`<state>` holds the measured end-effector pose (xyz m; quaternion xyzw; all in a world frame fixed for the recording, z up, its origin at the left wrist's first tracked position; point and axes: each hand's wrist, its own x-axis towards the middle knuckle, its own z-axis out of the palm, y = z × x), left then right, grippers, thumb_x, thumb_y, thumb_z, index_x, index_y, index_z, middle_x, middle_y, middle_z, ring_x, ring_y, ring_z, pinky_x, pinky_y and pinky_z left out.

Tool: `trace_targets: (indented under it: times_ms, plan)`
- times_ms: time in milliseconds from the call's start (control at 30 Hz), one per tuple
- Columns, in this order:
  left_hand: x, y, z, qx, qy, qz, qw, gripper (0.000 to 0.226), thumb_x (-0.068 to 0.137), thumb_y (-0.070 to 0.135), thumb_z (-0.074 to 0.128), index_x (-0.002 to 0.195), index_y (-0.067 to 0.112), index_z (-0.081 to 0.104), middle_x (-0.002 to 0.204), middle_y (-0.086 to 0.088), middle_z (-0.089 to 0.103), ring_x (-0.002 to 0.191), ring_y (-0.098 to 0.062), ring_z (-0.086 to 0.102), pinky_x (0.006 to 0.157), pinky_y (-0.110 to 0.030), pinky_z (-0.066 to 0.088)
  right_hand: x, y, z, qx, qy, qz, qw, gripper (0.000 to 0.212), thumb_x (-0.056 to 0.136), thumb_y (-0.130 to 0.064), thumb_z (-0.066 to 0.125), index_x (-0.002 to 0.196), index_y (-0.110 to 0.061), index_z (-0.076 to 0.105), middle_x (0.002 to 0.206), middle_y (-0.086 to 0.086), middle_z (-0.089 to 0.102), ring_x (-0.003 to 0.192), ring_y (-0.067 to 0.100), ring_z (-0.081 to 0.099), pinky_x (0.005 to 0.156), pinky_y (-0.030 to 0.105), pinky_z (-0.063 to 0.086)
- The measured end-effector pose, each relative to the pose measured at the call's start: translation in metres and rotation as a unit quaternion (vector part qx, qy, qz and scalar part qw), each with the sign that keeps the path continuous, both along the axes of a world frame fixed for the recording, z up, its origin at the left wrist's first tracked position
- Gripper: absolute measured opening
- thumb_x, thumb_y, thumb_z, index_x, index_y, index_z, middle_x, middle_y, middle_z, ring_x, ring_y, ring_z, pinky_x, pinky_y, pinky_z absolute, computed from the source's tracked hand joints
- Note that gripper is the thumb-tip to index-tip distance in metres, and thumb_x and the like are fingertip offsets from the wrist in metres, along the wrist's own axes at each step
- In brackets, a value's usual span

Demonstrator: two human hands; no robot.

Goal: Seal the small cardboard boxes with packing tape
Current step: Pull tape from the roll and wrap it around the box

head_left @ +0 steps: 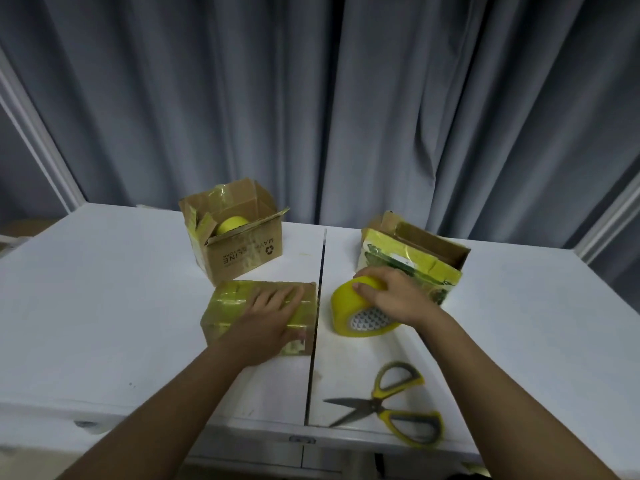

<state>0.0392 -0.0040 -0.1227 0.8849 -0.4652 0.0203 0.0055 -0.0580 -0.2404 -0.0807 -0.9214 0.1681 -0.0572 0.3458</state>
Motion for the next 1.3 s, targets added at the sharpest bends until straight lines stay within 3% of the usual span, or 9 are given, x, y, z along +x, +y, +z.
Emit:
trace_targets:
  times_ms: [133, 267, 333, 400, 567, 700, 933, 1167, 1300]
  plan:
    - [-0.003, 0.005, -0.003, -0.003, 0.002, 0.038, 0.999, 0.07, 0.096, 0.054, 0.034, 0.152, 0.029, 0.001, 0.159, -0.001, -0.003, 0.145, -0.022, -0.001, 0.116, -0.045, 0.006, 0.005, 0.003, 0.005, 0.007, 0.027, 0.019, 0.999, 0.023, 0.088, -0.042, 0.061, 0.11, -0.035, 0.062, 0.119, -0.001, 0.059, 0.102, 0.019, 0.056, 0.085, 0.034, 0.048]
    - [-0.015, 0.006, -0.001, -0.011, -0.044, 0.105, 0.993, 0.068, 0.091, 0.059, 0.043, 0.15, 0.032, 0.021, 0.145, -0.009, 0.034, 0.129, -0.028, 0.034, 0.103, -0.048, 0.032, 0.008, 0.009, 0.002, -0.022, 0.034, 0.011, 0.999, 0.028, 0.089, -0.046, 0.058, 0.116, -0.035, 0.059, 0.129, 0.004, 0.053, 0.112, 0.025, 0.053, 0.094, 0.042, 0.047]
    - [-0.022, 0.007, 0.003, -0.045, -0.105, 0.119, 0.986, 0.067, 0.076, 0.054, 0.069, 0.134, 0.024, 0.054, 0.12, -0.015, 0.059, 0.1, -0.034, 0.058, 0.079, -0.048, 0.05, 0.009, 0.008, 0.003, -0.017, 0.039, -0.016, 0.999, 0.033, 0.089, -0.049, 0.057, 0.12, -0.036, 0.058, 0.135, 0.004, 0.051, 0.118, 0.028, 0.051, 0.099, 0.047, 0.044]
    - [-0.025, 0.011, -0.004, -0.079, -0.158, 0.135, 0.975, 0.063, 0.064, 0.05, 0.08, 0.117, 0.018, 0.068, 0.1, -0.016, 0.067, 0.078, -0.035, 0.063, 0.062, -0.045, 0.051, 0.012, 0.007, 0.003, -0.012, 0.048, -0.028, 0.998, 0.036, 0.089, -0.05, 0.056, 0.122, -0.036, 0.057, 0.137, 0.005, 0.05, 0.12, 0.03, 0.05, 0.101, 0.047, 0.042]
    - [-0.021, 0.018, -0.015, -0.053, -0.089, 0.196, 0.975, 0.064, 0.089, 0.061, 0.043, 0.145, 0.032, 0.035, 0.136, -0.009, 0.047, 0.111, -0.033, 0.048, 0.084, -0.046, 0.04, 0.019, 0.02, 0.002, -0.069, 0.053, -0.001, 0.996, 0.035, 0.093, -0.046, 0.051, 0.124, -0.031, 0.055, 0.133, 0.008, 0.049, 0.126, 0.03, 0.043, 0.102, 0.045, 0.04]
    - [-0.018, 0.02, -0.017, -0.029, -0.091, 0.199, 0.975, 0.067, 0.09, 0.067, 0.022, 0.15, 0.037, 0.013, 0.147, -0.003, 0.031, 0.122, -0.028, 0.038, 0.093, -0.043, 0.035, 0.018, 0.022, 0.006, -0.084, 0.064, -0.012, 0.994, 0.037, 0.091, -0.049, 0.052, 0.124, -0.033, 0.056, 0.134, 0.007, 0.051, 0.122, 0.03, 0.047, 0.1, 0.046, 0.042]
    - [-0.012, 0.039, -0.01, -0.006, -0.059, 0.214, 0.975, 0.068, 0.089, 0.068, 0.023, 0.149, 0.04, 0.009, 0.148, -0.002, 0.027, 0.124, -0.028, 0.034, 0.094, -0.044, 0.035, 0.017, 0.036, 0.003, 0.017, 0.061, -0.076, 0.995, 0.073, 0.077, -0.059, 0.067, 0.139, -0.03, 0.039, 0.148, 0.007, 0.033, 0.136, 0.033, 0.025, 0.105, 0.046, 0.031]
    - [-0.018, 0.046, -0.005, 0.005, -0.081, 0.213, 0.974, 0.066, 0.09, 0.067, 0.023, 0.149, 0.038, 0.013, 0.145, -0.004, 0.03, 0.12, -0.029, 0.036, 0.092, -0.045, 0.035, 0.016, 0.045, 0.006, -0.045, 0.071, -0.119, 0.989, 0.086, 0.065, -0.076, 0.064, 0.131, -0.024, 0.046, 0.135, 0.008, 0.046, 0.118, 0.031, 0.051, 0.093, 0.045, 0.047]
    - [-0.004, 0.039, -0.006, -0.024, -0.03, 0.194, 0.98, 0.059, 0.096, 0.056, 0.03, 0.15, 0.036, 0.016, 0.15, -0.005, 0.024, 0.131, -0.031, 0.026, 0.105, -0.048, 0.025, 0.011, 0.045, 0.004, -0.104, 0.095, -0.128, 0.982, 0.087, 0.064, -0.085, 0.053, 0.129, -0.028, 0.047, 0.136, 0.007, 0.042, 0.119, 0.034, 0.049, 0.094, 0.045, 0.044]
